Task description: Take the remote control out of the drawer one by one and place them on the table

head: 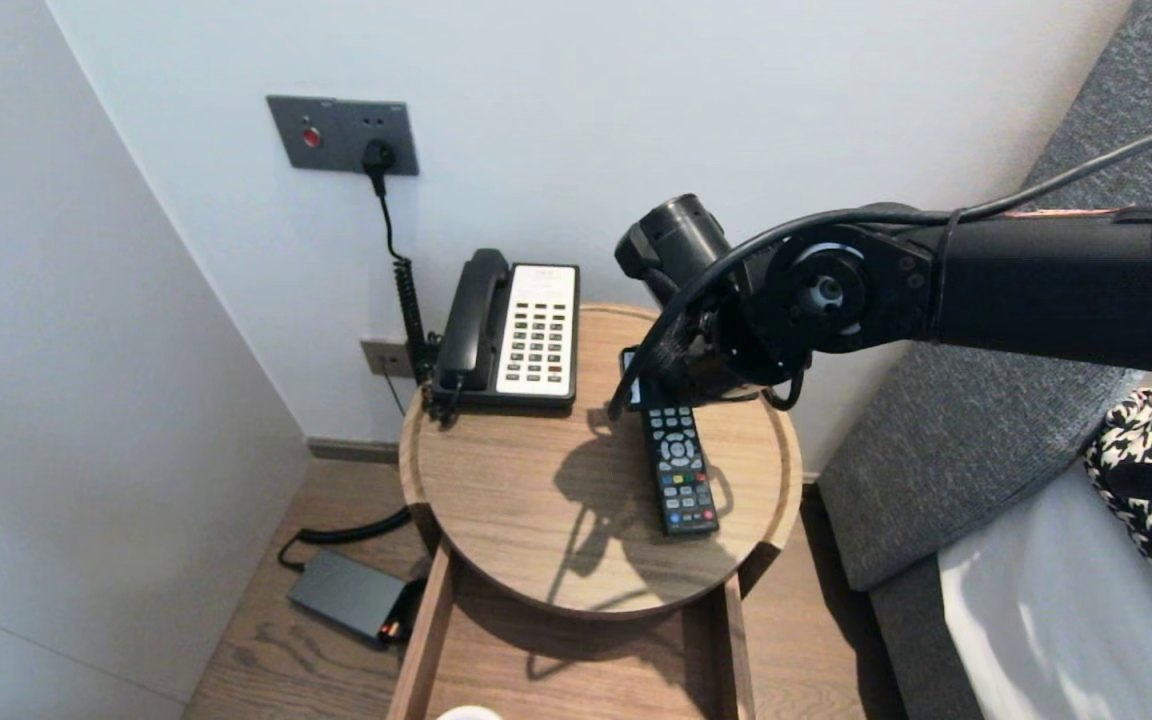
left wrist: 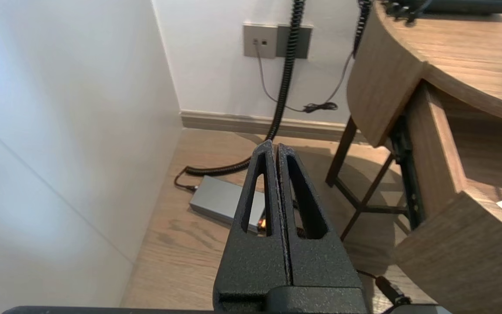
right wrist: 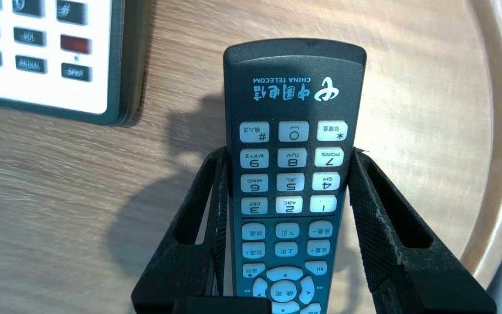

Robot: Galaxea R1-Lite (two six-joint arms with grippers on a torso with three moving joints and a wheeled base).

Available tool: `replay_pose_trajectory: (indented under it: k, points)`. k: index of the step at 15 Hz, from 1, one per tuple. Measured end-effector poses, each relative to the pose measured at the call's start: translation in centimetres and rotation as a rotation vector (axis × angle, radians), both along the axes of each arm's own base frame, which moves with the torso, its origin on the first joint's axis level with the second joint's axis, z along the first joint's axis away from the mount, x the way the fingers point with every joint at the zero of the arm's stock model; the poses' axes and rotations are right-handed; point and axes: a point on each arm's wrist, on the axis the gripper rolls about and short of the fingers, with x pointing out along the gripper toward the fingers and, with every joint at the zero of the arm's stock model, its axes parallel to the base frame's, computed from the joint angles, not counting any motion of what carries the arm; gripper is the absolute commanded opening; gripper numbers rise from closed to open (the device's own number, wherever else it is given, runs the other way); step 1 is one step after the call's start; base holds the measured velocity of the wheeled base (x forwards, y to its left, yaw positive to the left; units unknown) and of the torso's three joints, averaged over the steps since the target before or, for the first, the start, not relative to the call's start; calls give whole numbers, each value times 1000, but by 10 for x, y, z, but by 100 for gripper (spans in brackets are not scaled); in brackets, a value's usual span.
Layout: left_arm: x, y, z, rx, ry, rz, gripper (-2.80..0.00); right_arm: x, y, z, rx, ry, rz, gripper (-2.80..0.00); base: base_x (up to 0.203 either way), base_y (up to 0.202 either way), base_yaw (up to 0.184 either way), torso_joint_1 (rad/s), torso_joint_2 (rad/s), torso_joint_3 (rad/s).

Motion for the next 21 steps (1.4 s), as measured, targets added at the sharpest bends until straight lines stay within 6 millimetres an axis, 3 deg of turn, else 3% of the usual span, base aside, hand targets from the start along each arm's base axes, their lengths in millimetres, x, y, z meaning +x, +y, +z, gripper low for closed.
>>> replay_pose_trajectory:
  k: [6, 10, 19, 20, 21]
  points:
    - [0, 0, 0, 0, 0, 0, -280, 19, -25, -9, 102, 63, -166, -280, 0, 0, 0, 0, 0, 0]
    - [0, 0, 0, 0, 0, -1, -280, 29, -25, -22, 96, 88, -176, -280, 0, 0, 0, 0, 0, 0]
    - [0, 0, 0, 0, 0, 0, -280, 32, -22, -29, 88, 99, -177, -280, 0, 0, 0, 0, 0, 0]
    - [0, 0, 0, 0, 0, -1, -280, 31, -22, -29, 87, 99, -176, 0, 0, 0, 0, 0, 0, 0]
    - [0, 0, 0, 0, 0, -1, -280, 30, -21, -29, 86, 103, -174, 0, 0, 0, 0, 0, 0, 0]
